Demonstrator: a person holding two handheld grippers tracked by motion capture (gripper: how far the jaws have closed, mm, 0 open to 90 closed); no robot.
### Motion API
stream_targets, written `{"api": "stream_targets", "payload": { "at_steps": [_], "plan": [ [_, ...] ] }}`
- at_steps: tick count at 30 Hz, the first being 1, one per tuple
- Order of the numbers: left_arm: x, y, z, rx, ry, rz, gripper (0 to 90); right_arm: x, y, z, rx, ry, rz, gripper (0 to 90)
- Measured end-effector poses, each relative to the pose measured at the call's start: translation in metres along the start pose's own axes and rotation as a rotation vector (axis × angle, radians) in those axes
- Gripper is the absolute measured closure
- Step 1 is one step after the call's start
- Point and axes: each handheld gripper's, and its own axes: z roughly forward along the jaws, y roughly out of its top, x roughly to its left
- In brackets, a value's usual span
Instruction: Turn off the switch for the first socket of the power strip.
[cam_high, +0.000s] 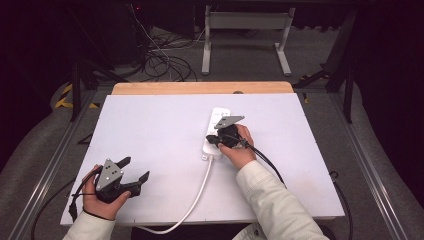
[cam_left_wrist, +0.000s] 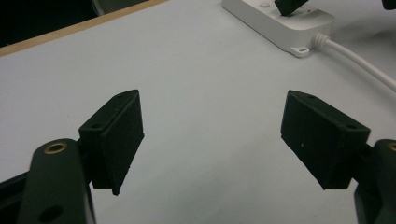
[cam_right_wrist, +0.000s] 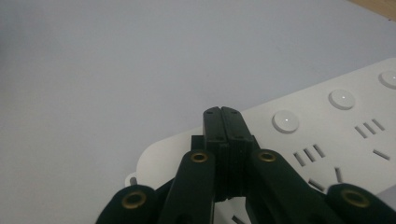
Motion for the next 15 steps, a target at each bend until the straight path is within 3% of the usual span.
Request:
{"api": "stream_targets", "payload": {
  "at_steps": [15],
  "plan": [
    [-0.0004, 0.0001, -0.0002, 0.0, 0.001, 0.001, 21.6, 0.0012, -0.0022, 0.0001, -0.01, -0.01, -0.004, 90.0]
  ]
}}
